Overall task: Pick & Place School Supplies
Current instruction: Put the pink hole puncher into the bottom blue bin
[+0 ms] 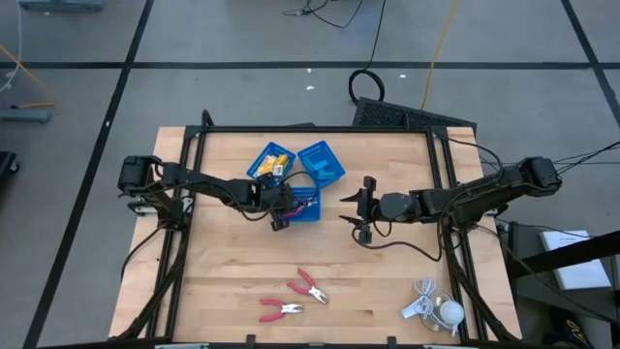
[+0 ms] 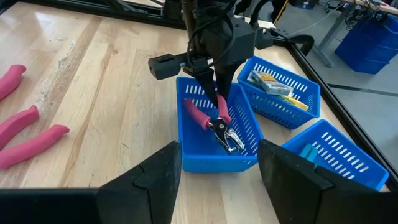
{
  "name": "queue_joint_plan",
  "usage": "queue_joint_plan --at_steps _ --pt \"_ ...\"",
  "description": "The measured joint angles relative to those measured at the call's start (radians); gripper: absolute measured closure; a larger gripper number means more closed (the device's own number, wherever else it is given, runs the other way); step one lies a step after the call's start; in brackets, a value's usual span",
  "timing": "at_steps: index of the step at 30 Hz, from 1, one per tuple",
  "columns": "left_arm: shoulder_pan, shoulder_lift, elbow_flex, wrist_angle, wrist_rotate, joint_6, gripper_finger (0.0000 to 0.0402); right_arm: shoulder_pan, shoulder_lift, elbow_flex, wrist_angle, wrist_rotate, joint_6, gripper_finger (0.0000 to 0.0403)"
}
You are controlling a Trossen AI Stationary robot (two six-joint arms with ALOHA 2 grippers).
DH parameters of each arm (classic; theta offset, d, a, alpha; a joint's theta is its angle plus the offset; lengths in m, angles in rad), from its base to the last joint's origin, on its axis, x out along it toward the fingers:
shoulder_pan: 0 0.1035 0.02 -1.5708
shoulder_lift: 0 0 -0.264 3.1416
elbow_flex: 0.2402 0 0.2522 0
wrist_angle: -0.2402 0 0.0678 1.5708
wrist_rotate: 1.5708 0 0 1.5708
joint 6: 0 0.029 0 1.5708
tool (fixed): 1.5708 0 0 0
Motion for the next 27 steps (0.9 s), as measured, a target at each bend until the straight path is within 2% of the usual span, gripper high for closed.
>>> queue_joint_plan --at_steps 6,17,24,27 --pt "0.000 0.000 0.000 0.001 0.016 -0.023 0.0308 0.000 0.000 0.000 0.000 0.000 0.000 0.0202" --pt "0.000 -0.010 0.027 -0.012 0.016 -0.037 0.0197 0.000 0.000 0.000 0.000 0.000 0.001 0.0202" --pt "0.000 -0.035 0.119 -0.041 0.013 -0.028 0.0179 0.000 0.000 0.000 -0.005 0.000 0.001 0.0202" --pt "0.000 -0.035 0.124 0.038 0.012 -0.026 0.0179 0.000 0.000 0.000 -0.003 0.000 0.001 0.0202"
